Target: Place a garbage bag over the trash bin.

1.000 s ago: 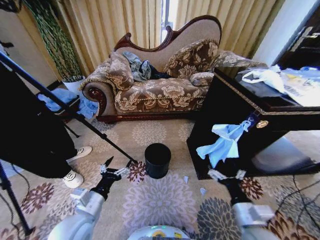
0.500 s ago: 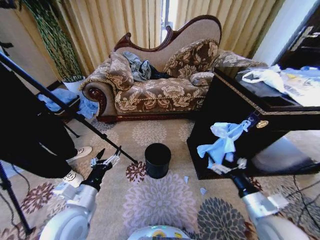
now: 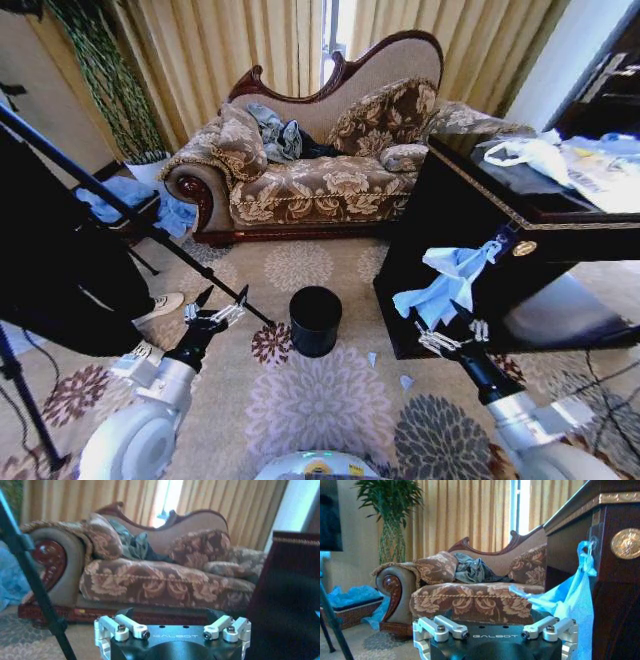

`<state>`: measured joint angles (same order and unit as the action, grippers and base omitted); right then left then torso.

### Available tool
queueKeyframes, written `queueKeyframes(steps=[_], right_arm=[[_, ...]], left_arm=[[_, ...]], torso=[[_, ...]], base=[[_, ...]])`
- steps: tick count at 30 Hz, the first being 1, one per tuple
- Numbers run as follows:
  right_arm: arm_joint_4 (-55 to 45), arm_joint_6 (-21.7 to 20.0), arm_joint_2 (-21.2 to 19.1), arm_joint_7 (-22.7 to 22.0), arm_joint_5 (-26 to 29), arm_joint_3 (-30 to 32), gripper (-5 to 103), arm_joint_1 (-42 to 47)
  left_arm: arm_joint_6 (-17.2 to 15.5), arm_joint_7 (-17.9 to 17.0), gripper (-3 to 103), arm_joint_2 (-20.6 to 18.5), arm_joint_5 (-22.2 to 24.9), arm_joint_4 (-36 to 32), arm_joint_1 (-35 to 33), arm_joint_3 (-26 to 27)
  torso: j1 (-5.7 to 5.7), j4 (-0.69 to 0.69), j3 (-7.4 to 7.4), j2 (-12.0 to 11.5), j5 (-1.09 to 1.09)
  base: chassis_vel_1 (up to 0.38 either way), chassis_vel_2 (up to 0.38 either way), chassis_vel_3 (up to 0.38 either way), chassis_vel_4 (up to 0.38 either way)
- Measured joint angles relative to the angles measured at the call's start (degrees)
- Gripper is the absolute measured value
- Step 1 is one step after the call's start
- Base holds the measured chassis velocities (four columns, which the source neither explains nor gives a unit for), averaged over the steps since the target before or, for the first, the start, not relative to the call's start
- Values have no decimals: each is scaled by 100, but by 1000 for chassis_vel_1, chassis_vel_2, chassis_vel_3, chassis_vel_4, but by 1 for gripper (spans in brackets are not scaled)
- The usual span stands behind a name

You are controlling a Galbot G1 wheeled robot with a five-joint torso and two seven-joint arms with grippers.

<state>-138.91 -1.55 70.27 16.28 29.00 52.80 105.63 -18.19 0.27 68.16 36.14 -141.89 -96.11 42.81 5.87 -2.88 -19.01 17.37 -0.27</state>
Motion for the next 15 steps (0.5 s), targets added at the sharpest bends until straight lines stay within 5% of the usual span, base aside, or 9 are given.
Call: queueKeyframes(steps=[3, 6, 7, 15], right_arm=[[-17, 241, 27, 979, 585, 459, 100, 144], [-39, 284, 26, 1344, 880, 666, 100, 164], [-41, 301, 8, 1461, 1069, 794, 100, 121], [608, 493, -63, 967, 699, 714, 100, -222]], left_arm=[[-256, -182, 99, -453, 502, 34, 272, -79], [-390, -290, 99, -688, 881, 54, 448, -107], [-509, -438, 99, -981, 1321, 94, 671, -148], [-620, -720, 99, -1957, 2305, 680, 1682, -568]], torso=[[0, -2, 0, 0, -3], [0, -3, 0, 0, -3], [0, -2, 0, 0, -2], [0, 0, 0, 0, -1]], base=[[0, 0, 0, 0], [0, 0, 0, 0], [0, 0, 0, 0], [0, 0, 0, 0]])
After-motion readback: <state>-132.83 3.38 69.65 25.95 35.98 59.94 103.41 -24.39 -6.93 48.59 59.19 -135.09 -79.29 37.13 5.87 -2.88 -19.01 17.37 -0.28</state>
